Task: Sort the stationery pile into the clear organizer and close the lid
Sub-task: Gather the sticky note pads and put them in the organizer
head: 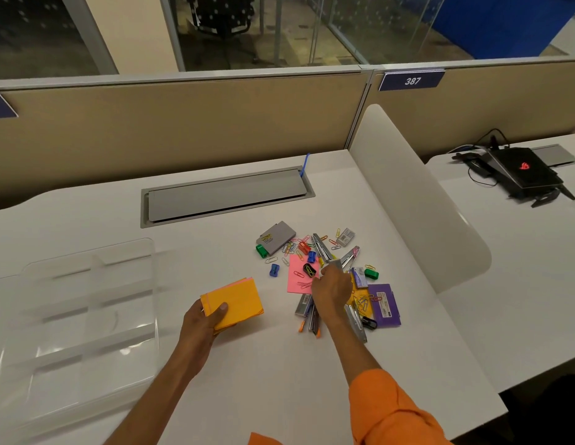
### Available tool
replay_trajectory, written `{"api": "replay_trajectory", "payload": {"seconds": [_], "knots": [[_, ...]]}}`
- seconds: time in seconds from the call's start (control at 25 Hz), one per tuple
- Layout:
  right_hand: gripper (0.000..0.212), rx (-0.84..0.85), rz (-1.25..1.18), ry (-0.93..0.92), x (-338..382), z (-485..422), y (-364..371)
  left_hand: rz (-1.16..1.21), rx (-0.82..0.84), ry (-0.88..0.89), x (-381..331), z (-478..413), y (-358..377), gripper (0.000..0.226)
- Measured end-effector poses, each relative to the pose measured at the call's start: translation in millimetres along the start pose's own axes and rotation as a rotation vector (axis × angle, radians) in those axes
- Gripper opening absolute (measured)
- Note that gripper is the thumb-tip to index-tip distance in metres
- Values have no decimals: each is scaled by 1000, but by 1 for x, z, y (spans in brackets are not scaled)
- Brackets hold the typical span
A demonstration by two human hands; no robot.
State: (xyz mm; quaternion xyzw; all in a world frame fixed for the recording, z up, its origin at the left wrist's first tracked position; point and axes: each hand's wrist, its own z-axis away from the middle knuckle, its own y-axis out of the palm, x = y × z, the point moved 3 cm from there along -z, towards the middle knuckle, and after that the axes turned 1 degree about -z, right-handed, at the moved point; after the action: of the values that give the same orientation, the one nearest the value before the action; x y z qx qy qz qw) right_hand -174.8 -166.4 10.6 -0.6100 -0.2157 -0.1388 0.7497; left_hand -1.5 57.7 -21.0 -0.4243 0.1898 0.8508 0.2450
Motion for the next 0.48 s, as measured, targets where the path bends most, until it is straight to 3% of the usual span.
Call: {"api": "replay_trajectory", "payload": {"seconds": [0.48], "knots": [[36, 51, -190, 222, -3, -12, 4, 6, 13, -15, 5, -6, 5, 64]]}}
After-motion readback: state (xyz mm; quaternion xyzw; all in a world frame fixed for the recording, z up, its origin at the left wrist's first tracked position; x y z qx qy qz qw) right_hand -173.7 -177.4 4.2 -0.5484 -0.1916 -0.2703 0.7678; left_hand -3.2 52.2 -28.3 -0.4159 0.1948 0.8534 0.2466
